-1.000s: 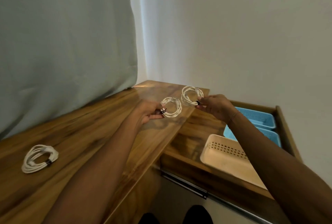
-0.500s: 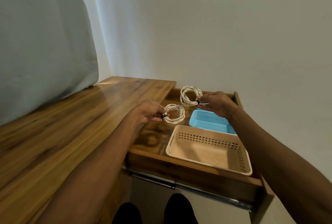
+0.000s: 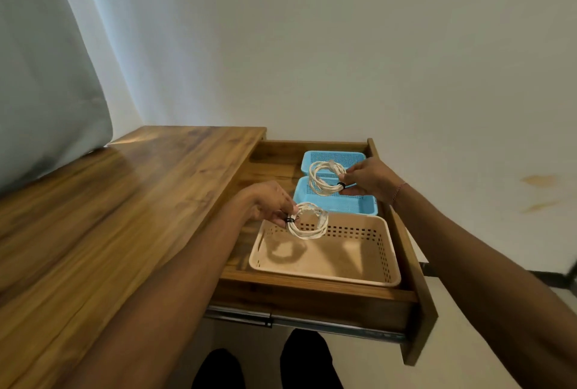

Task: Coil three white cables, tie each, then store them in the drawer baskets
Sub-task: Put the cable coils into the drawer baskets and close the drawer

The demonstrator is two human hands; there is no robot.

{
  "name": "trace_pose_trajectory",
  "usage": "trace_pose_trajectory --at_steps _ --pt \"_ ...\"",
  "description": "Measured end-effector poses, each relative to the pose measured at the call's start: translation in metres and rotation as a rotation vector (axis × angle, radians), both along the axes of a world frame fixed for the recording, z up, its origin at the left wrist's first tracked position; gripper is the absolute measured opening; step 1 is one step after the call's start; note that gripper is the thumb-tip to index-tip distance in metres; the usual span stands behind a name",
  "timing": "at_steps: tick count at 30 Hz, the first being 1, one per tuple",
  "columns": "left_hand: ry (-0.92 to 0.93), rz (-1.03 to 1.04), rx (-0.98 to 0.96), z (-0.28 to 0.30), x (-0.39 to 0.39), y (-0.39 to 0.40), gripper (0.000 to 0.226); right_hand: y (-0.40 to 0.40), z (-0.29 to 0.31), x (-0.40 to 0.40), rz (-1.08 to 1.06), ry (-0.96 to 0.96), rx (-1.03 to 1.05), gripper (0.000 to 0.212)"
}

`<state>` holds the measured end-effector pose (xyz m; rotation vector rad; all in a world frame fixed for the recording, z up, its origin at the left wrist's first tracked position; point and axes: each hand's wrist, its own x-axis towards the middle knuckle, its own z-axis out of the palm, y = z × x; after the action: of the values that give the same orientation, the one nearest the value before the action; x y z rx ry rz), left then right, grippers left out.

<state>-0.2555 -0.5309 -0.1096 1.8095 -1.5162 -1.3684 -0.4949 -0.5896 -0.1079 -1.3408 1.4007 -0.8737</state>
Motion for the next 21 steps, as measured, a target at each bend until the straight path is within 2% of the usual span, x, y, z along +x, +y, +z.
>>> trace_pose_trajectory --at_steps 5,9,14,18,20,21 --pt "-0.116 -0.079 0.086 -0.014 -0.018 -0.005 0.019 -0.021 -0.022 -0.002 -0.052 0.252 0.006 0.015" --pt "-0.194 -0.114 0.114 -0.028 -0.027 -0.007 0.019 -0.037 -0.040 0.004 -0.038 0.455 -0.007 0.029" --pt "-0.251 -0.103 0.115 -0.040 -0.031 -0.008 0.019 -0.051 -0.045 0.014 -0.074 0.437 0.078 0.019" --pt "-0.340 -0.150 0.087 -0.052 -0.033 -0.010 0.019 -0.061 -0.056 0.012 -0.047 0.422 0.043 0.011" --pt "-0.376 -0.169 0.086 -0.054 -0.034 -0.009 0.021 -0.060 -0.059 0.012 -0.012 0.582 -0.029 0.020" --pt "-0.373 -0.168 0.099 -0.054 -0.035 -0.008 0.021 -0.060 -0.062 0.012 -0.041 0.575 -0.019 0.018"
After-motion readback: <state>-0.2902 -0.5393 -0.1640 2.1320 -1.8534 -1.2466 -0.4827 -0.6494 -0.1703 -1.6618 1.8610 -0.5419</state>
